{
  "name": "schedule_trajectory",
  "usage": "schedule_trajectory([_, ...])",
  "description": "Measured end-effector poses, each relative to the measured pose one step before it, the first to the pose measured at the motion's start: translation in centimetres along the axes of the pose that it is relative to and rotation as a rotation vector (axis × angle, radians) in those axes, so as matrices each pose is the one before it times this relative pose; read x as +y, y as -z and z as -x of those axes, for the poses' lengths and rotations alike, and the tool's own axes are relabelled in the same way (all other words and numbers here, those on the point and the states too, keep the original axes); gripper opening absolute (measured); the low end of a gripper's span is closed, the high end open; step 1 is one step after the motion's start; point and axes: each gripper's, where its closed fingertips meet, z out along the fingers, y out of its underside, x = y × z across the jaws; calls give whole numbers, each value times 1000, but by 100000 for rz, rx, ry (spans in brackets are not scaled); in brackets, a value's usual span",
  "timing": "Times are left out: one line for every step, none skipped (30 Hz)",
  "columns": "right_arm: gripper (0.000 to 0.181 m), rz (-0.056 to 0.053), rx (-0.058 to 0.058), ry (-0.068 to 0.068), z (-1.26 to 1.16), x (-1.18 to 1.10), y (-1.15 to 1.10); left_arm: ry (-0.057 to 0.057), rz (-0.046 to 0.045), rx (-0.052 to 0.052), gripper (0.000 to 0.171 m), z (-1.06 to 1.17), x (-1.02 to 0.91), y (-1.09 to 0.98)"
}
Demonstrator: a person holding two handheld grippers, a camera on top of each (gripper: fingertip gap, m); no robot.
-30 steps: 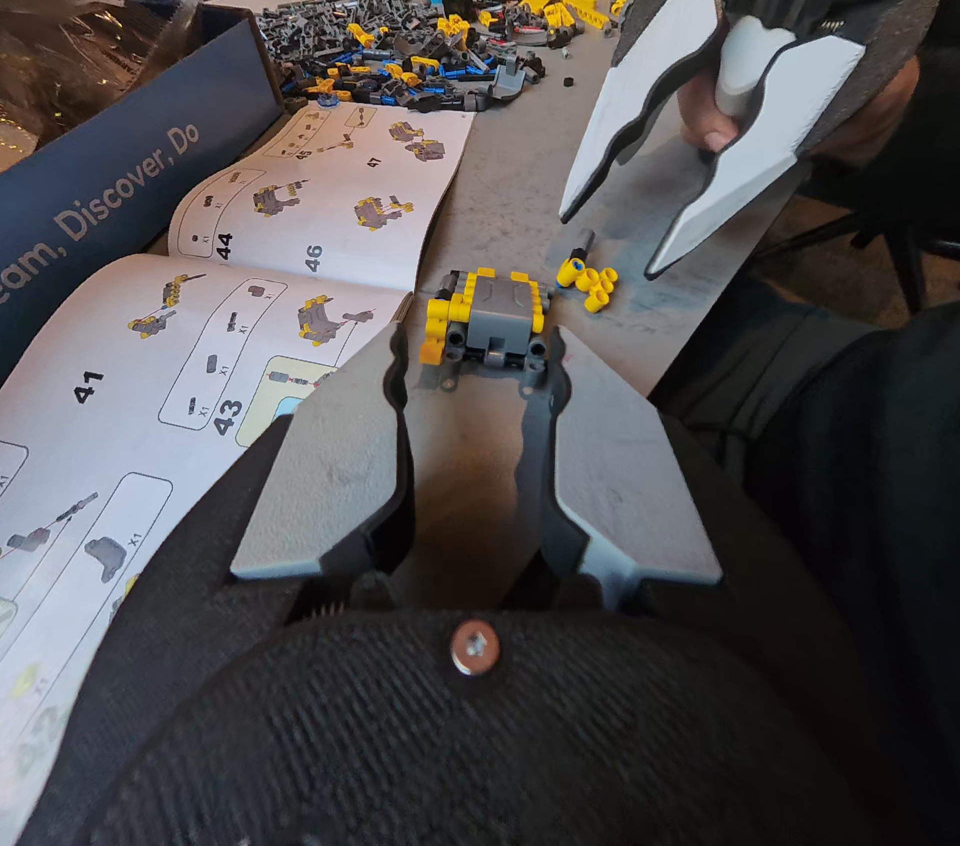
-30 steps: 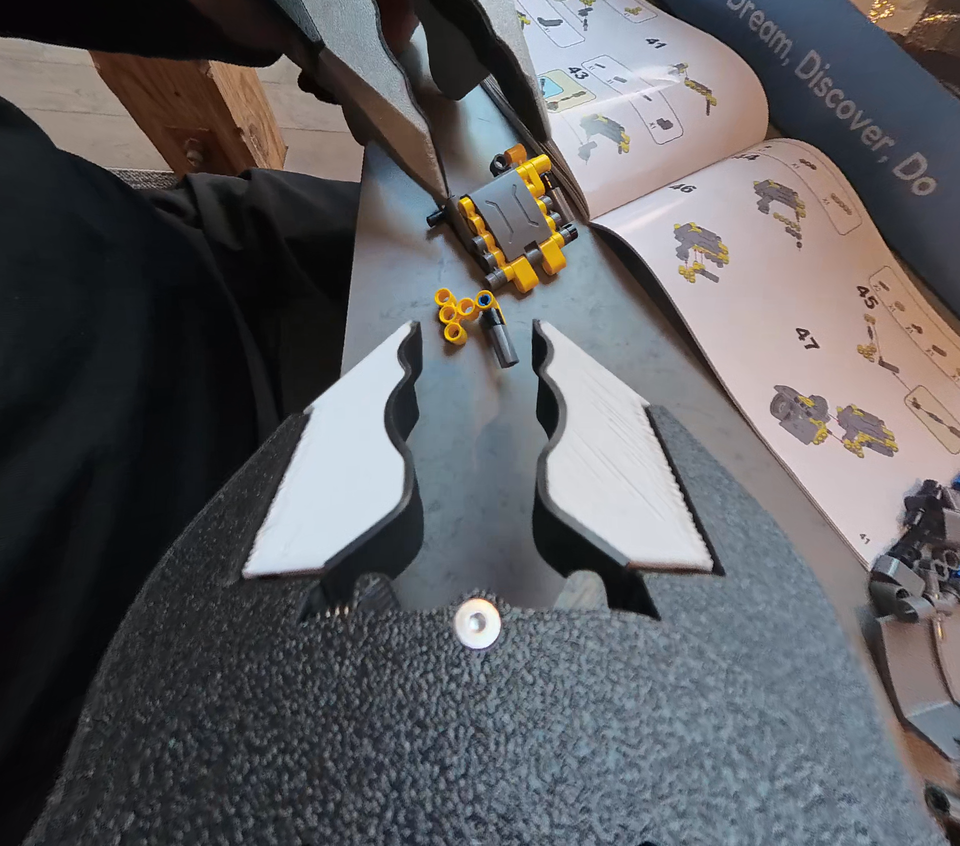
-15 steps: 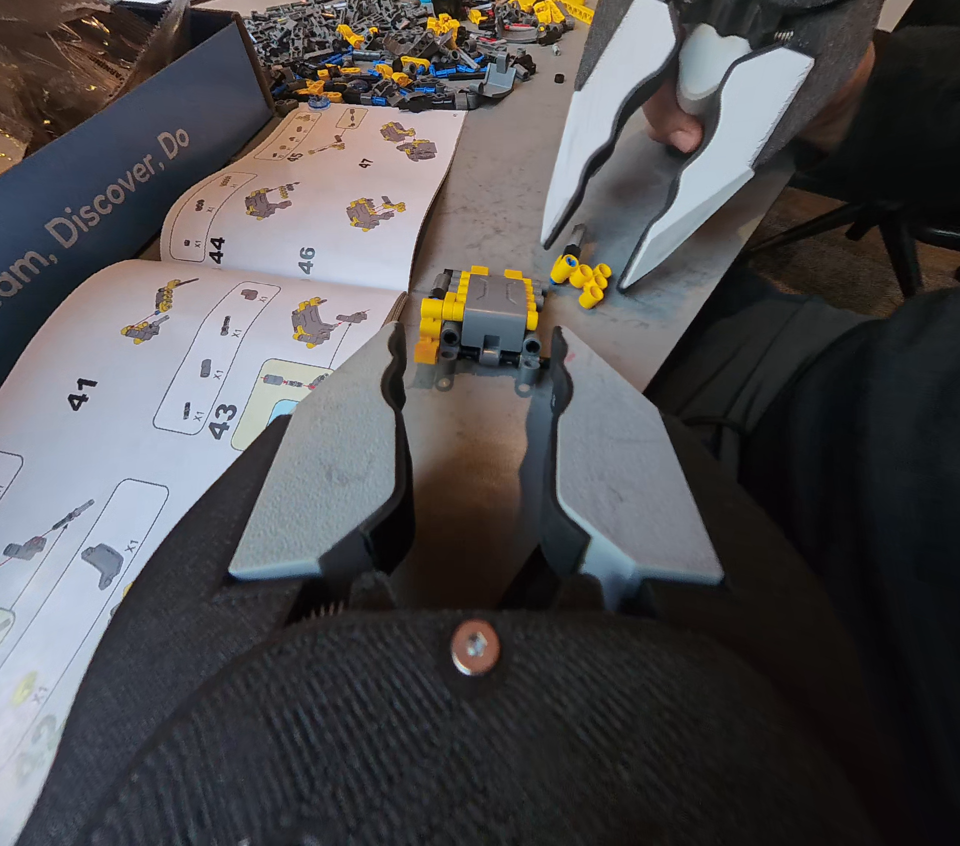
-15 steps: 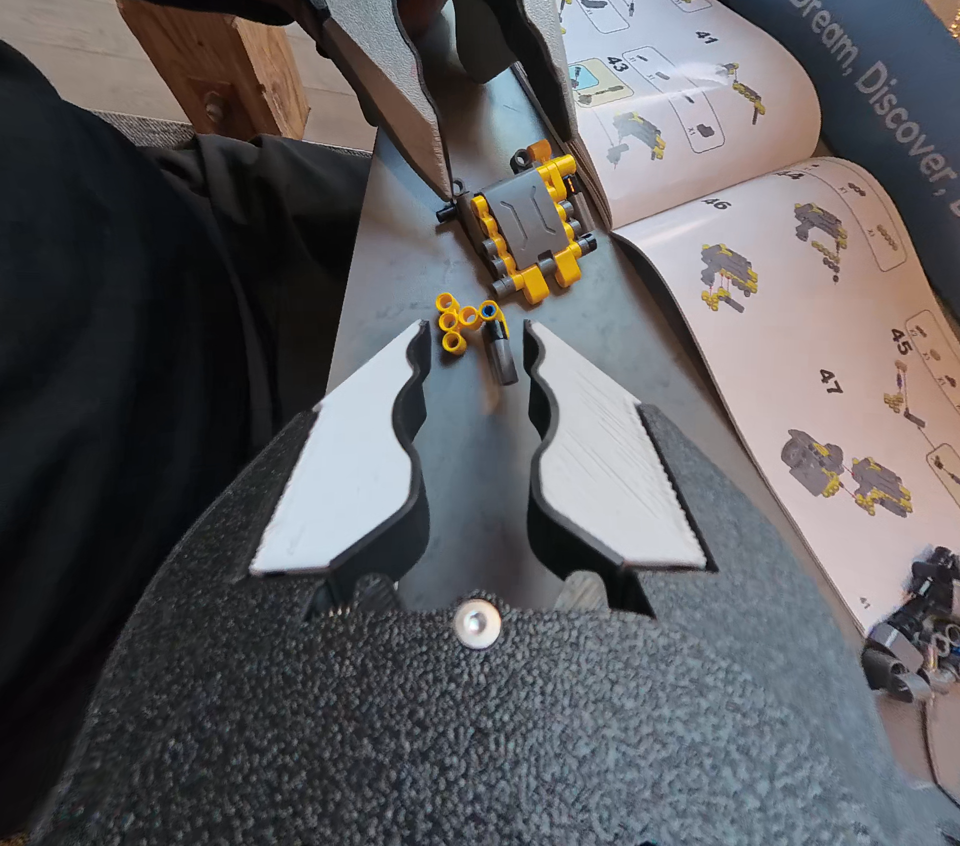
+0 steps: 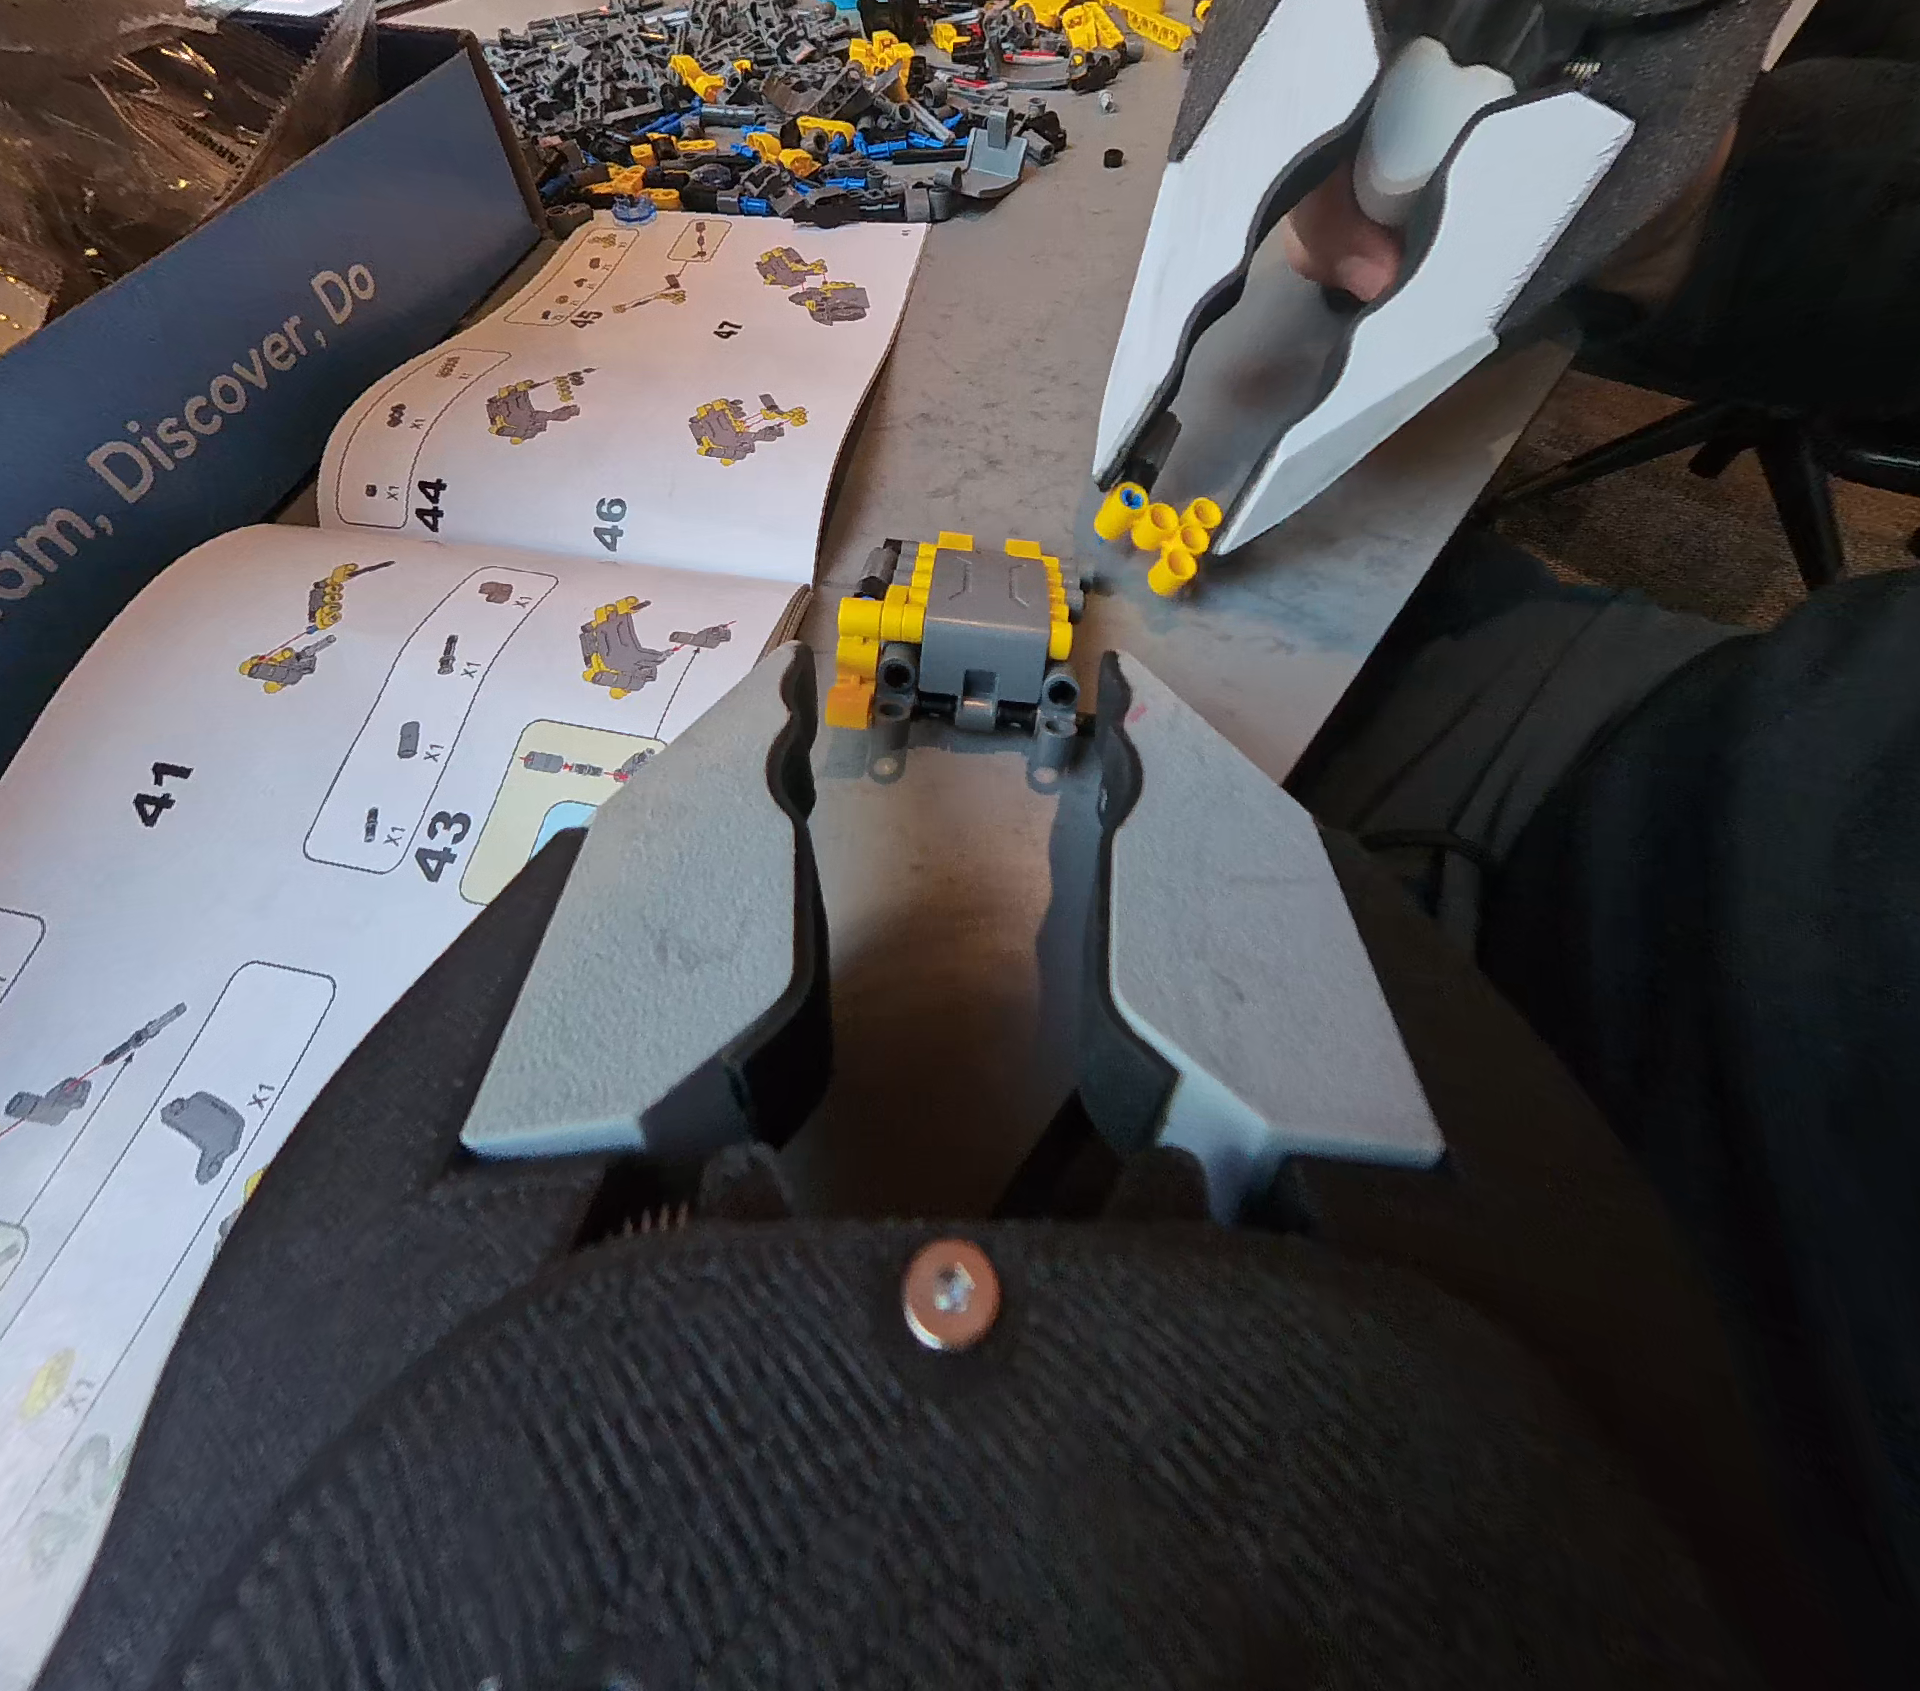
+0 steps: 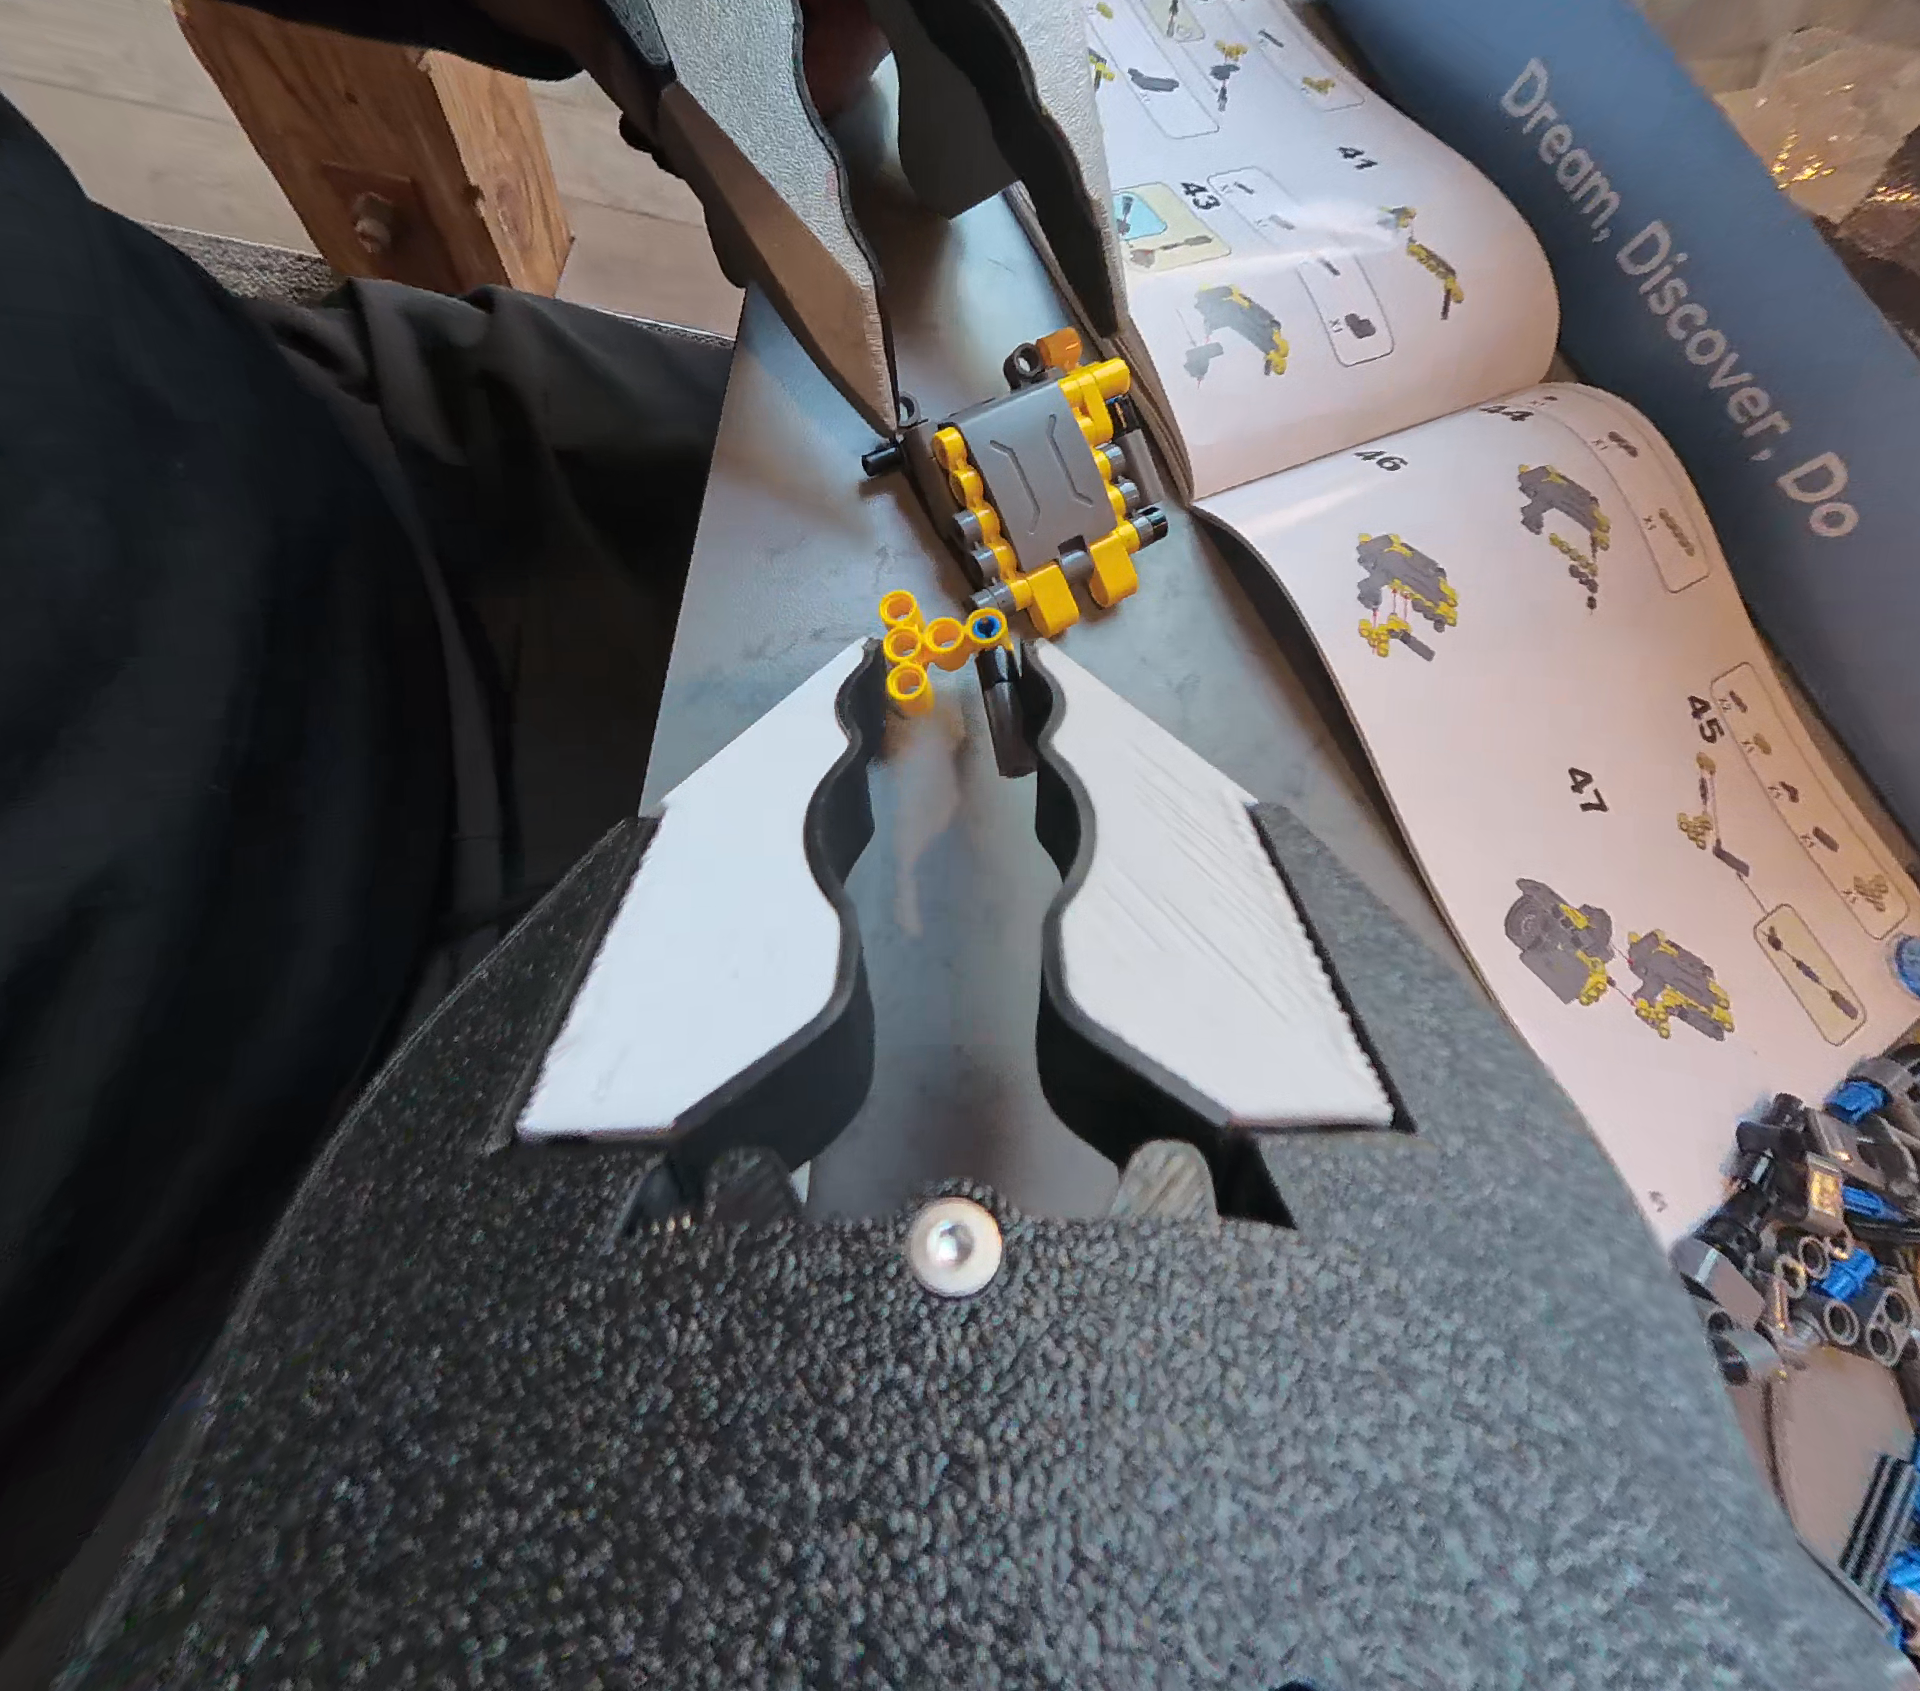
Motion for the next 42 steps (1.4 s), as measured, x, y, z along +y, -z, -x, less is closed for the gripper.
schedule_trajectory([24,-170,690,521,-33,-35,24,-39,27,10,51,1,4,2])
schedule_trajectory([24,-58,503,534,-5,-17,2,-13,-14,29,51,-8,2,7])
schedule_trajectory([24,-24,523,403,-18,-12,17,4,-8,49,51,-7,-1,-1])
schedule_trajectory([24,-165,693,337,-56,-31,19,-20,5,68,51,-8,1,0])
schedule_trajectory([24,-343,594,253,-60,-46,28,-83,20,75,52,-9,16,6])
schedule_trajectory([24,-456,461,56,-64,-64,57,-149,-33,125,52,-29,-5,-2])
schedule_trajectory([24,-539,449,-92,-74,-71,48,-157,-13,166,52,-26,9,0])
schedule_trajectory([24,-573,355,-184,-75,-75,57,-152,-23,111,52,-23,2,11])
schedule_trajectory([24,-508,166,-259,-54,-59,50,-76,-22,58,52,-16,8,-1])
schedule_trajectory([24,-455,76,-234,-26,-61,49,33,8,-2,52,-2,1,1])
schedule_trajectory([24,-484,267,-49,-44,-70,49,87,-39,26,52,8,-2,5])
schedule_trajectory([24,-512,484,164,-52,-70,50,105,-113,42,52,5,-12,0])
schedule_trajectory([24,-446,369,250,-28,-66,36,115,-141,39,52,-4,-9,15])
schedule_trajectory([24,-256,116,215,4,-40,28,161,-113,45,52,9,-10,4])
schedule_trajectory([24,-99,67,181,0,-18,-4,198,-96,33,52,8,-8,5])
schedule_trajectory([24,-71,139,179,0,-23,9,217,-141,-29,51,25,-22,10])
schedule_trajectory([24,-69,157,136,-10,-14,-2,201,-168,16,51,6,-15,9])
schedule_trajectory([24,-87,112,66,-16,-8,2,167,-131,39,51,-4,-11,7])
schedule_trajectory([24,-128,58,13,-3,-18,12,83,-71,58,51,4,-6,3])
schedule_trajectory([24,-108,1,-26,-5,-15,8,-63,-36,26,51,-13,-3,2])
schedule_trajectory([24,-52,14,-24,4,-3,4,-224,4,29,51,-20,8,-7])
schedule_trajectory([24,-6,14,11,-3,-1,0,-318,33,-26,51,-28,3,-1])
schedule_trajectory([24,23,-18,64,20,-1,4,-294,53,-24,51,-25,11,-12])
schedule_trajectory([24,31,-71,128,21,4,-8,-181,30,-6,51,-22,6,7])
schedule_trajectory([24,54,-131,132,29,7,-7,-131,52,0,51,-9,4,-4])
schedule_trajectory([24,86,-155,96,30,7,-13,-86,64,67,52,-21,5,-4])
schedule_trajectory([24,105,-159,54,21,10,-17,-18,50,201,52,-27,-2,7])
schedule_trajectory([24,4,-190,79,30,-4,-2,389,256,260,53,-19,9,5])
schedule_trajectory([24,-134,-223,146,39,-15,4,894,524,530,54,-20,-2,-14])
schedule_trajectory([24,-199,-137,156,28,-28,13,1112,1158,813,56,-40,29,-21])
schedule_trajectory([24,-301,-101,136,18,-43,22,1026,2339,569,59,-14,137,-51])
schedule_trajectory([24,-434,-62,117,14,-49,31,172,2722,-12,61,-6,167,-85])
schedule_trajectory([24,-370,-105,-4,9,-52,28,-739,2873,-786,65,25,224,-121])
schedule_trajectory([24,-200,-174,-131,12,-23,21,-1367,3099,-957,66,22,247,-114])
schedule_trajectory([24,-139,-114,-78,6,-15,9,-1762,2697,-1134,66,42,189,-96])
schedule_trajectory([24,-83,-72,68,10,-8,2,-2025,1475,-853,66,-14,64,-49])
schedule_trajectory([24,11,-54,171,30,-4,8,-1656,361,-886,65,19,-51,-17])
schedule_trajectory([24,69,-24,259,24,8,-17,-823,69,-627,64,61,-21,-13])
schedule_trajectory([24,91,-37,332,47,10,-5,320,294,80,64,31,46,-36])
schedule_trajectory([24,83,-66,354,45,5,-14,993,393,509,64,21,96,-20])
schedule_trajectory([24,72,-68,326,41,3,2,1221,248,654,64,12,74,-14])
schedule_trajectory([24,89,-110,278,48,10,-10,1204,-37,801,64,-14,16,-1])
